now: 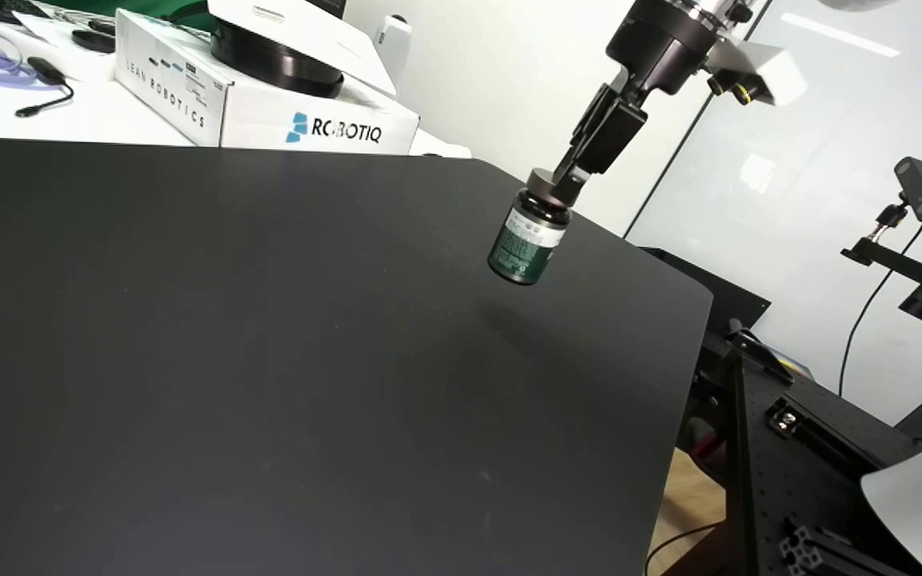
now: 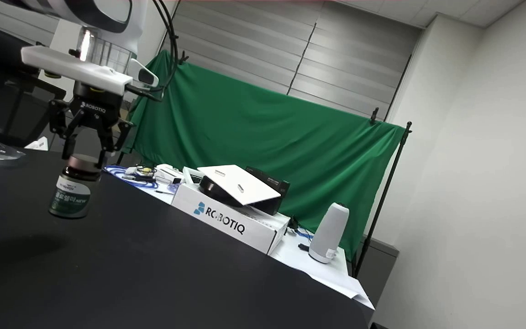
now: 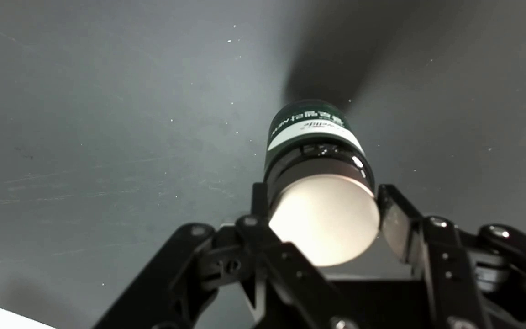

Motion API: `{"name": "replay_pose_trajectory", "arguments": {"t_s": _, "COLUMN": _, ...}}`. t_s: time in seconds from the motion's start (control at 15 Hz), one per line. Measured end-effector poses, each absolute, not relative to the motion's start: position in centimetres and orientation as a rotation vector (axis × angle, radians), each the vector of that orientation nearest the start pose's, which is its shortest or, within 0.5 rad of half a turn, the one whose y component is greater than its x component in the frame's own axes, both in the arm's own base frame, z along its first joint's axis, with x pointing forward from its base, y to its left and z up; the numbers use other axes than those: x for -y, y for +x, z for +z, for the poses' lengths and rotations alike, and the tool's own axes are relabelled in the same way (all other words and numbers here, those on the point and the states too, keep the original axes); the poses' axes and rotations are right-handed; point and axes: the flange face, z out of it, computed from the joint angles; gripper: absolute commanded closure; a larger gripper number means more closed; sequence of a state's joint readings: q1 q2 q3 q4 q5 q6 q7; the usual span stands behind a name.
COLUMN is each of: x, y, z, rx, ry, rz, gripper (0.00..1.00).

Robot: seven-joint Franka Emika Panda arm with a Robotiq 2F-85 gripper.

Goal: Move the bottle to the left

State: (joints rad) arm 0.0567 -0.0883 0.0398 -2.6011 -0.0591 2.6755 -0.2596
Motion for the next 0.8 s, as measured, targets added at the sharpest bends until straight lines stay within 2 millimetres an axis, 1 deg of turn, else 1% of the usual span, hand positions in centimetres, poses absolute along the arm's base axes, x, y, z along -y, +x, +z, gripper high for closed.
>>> {"name": "replay_pose_trajectory", "arguments": {"t_s": 0.13, "x": -4.6, "y": 45.2, "z": 29.9, "rx": 0.670, "ry": -3.108, "rz": -0.245, "gripper": 0.64}}
{"name": "replay_pose_trajectory", "arguments": {"t_s": 0.2, "x": -4.7, "y": 45.8, "z": 29.7, "rx": 0.691, "ry": -3.103, "rz": -0.244, "gripper": 0.64}}
{"name": "replay_pose_trajectory", "arguments": {"t_s": 0.27, "x": -4.9, "y": 47.0, "z": 29.4, "rx": 0.708, "ry": -3.097, "rz": -0.244, "gripper": 0.64}}
{"name": "replay_pose_trajectory", "arguments": {"t_s": 0.4, "x": -5.7, "y": 50.2, "z": 28.7, "rx": 0.738, "ry": -3.087, "rz": -0.253, "gripper": 0.64}}
{"name": "replay_pose_trajectory", "arguments": {"t_s": 0.53, "x": -7.0, "y": 53.7, "z": 28.0, "rx": 0.768, "ry": -3.072, "rz": -0.273, "gripper": 0.64}}
{"name": "replay_pose_trajectory", "arguments": {"t_s": 0.67, "x": -8.7, "y": 57.0, "z": 27.7, "rx": 0.800, "ry": -3.053, "rz": -0.296, "gripper": 0.64}}
{"name": "replay_pose_trajectory", "arguments": {"t_s": 0.8, "x": -10.8, "y": 59.7, "z": 28.0, "rx": 0.862, "ry": -3.034, "rz": -0.314, "gripper": 0.64}}
